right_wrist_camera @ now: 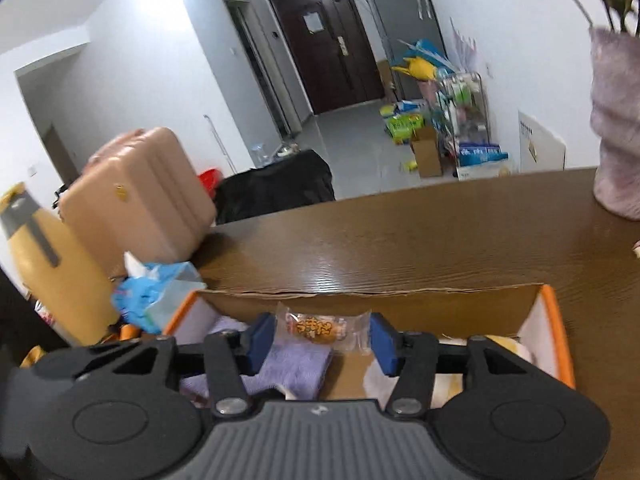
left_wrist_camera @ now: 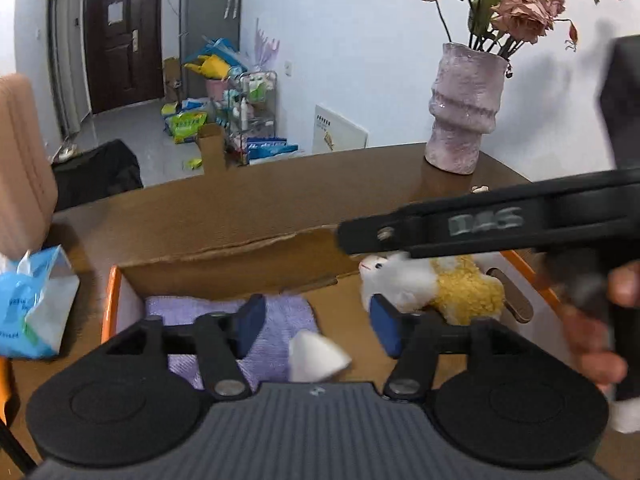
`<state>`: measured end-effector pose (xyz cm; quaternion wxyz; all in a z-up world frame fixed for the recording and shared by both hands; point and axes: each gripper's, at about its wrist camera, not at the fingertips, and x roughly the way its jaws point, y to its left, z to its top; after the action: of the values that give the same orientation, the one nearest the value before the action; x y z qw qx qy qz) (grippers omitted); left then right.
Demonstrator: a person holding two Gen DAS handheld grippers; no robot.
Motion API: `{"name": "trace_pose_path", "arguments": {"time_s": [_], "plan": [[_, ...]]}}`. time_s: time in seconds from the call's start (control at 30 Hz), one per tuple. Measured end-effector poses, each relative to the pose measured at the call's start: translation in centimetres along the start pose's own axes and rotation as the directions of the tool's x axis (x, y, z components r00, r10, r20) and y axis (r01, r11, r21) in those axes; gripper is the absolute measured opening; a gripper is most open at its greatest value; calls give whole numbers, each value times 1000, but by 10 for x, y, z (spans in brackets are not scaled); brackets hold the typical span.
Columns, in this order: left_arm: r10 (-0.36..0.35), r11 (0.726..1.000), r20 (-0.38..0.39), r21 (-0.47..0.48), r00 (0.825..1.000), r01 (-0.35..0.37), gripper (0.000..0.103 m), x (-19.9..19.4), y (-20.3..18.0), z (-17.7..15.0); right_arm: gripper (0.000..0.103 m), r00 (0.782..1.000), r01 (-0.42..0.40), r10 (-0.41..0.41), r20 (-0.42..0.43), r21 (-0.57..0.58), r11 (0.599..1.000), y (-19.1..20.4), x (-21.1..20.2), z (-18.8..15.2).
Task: Organize soft objects
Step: 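Carry the white wedge sponge over the box and open the left gripper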
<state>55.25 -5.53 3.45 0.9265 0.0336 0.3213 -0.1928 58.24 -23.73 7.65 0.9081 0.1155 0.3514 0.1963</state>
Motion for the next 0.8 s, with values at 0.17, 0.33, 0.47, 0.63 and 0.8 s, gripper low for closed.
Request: {"name": "trace_pose_path", "arguments": {"time_s": [0.17,0.33,0.47,0.63,0.8], "plan": [[31,1000,38,-8,999,-31,72,-13,19,3,57,1000,14,-14,12,-29,999,2,9,-4],[105,993,53,-52,993,-103,73,-41,36,12,78,999,14,-13,37,-43,999,11,-11,5],[150,988,83,-47,985,-147,75,-83,35,13,88,996,24,-21,87,-38,999,23,-46,9],[191,982,155,-39,969,-187,80,-155,24,9,89,990,41,-30,138,-80,996,43,-121,-3],[241,970,251,-40,938,-238,85,-236,-2,-47,92,970,92,-59,234,-134,987,56,-222,-66]]}}
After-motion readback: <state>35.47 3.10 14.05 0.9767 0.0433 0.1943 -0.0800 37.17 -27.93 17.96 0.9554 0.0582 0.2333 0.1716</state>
